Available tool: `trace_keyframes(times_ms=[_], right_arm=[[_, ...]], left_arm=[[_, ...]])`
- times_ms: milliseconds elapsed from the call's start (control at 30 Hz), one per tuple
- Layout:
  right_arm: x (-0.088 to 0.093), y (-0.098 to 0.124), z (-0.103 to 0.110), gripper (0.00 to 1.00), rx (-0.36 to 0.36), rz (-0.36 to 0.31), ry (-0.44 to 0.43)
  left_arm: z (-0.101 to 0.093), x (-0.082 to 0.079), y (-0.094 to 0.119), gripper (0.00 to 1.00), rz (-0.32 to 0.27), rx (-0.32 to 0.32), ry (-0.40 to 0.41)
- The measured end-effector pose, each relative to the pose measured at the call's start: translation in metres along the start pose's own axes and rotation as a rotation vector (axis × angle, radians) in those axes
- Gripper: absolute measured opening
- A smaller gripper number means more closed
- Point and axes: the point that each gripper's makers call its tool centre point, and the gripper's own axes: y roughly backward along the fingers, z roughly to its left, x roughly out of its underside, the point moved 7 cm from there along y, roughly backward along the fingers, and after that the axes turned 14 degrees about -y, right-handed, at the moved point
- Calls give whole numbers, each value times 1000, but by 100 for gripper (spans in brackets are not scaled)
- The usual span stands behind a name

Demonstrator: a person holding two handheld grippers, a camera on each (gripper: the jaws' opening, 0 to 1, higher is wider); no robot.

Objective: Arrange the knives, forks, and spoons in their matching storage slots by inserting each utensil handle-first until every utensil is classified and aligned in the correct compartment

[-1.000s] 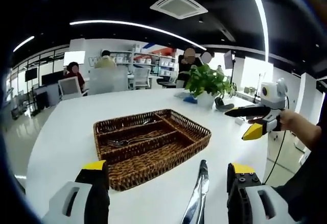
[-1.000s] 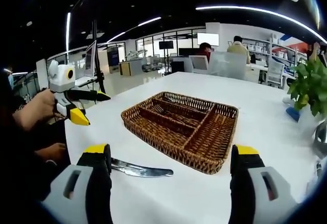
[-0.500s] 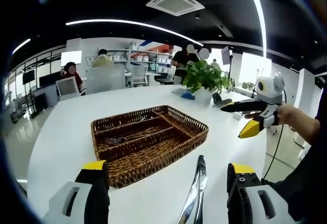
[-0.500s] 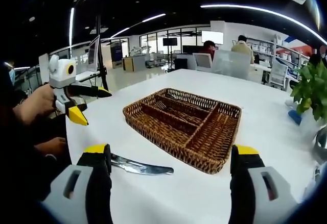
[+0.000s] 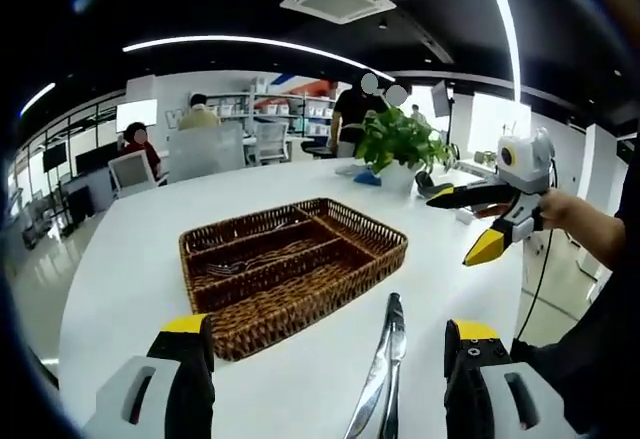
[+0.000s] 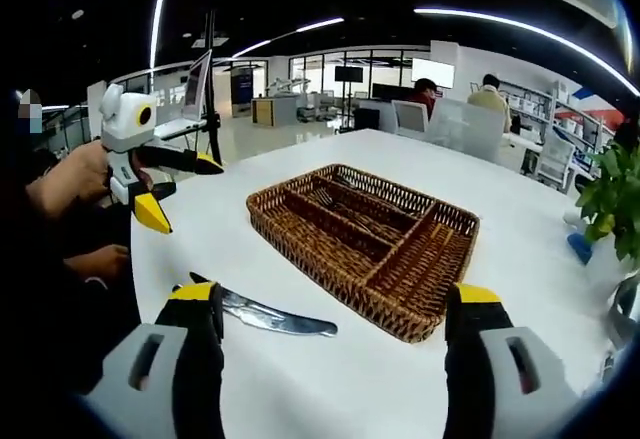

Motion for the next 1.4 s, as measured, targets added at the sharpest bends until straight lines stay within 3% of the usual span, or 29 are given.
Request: trace_keyframes(times_ms=[400,567,667,900,967,1100,1233,1400], right_arm=[[6,-7,11,82,-66,77,131],[9,-11,16,80,-91,107,172],[11,-14,19,79,-94,127,198],[15,-18,23,83,-96,174,232],[14,-18,23,83,-95,178,237],[14,-18,23,82,-93,187,238],[15,-17,23,82,-90,193,238],[16,-16,24,81,-86,193,231]], left_arm=[[-11,4,1,95,41,34,-29],[-15,10,1,86,70,53,-56],[-19,15,0,76,102,92,-60],[-23,28,-7,68,204,157,-134],[-24,35,-11,66,253,185,-162],[-26,46,-22,63,297,227,-188],[-27,52,-29,51,340,247,-227],[-29,60,-37,44,406,293,-265]])
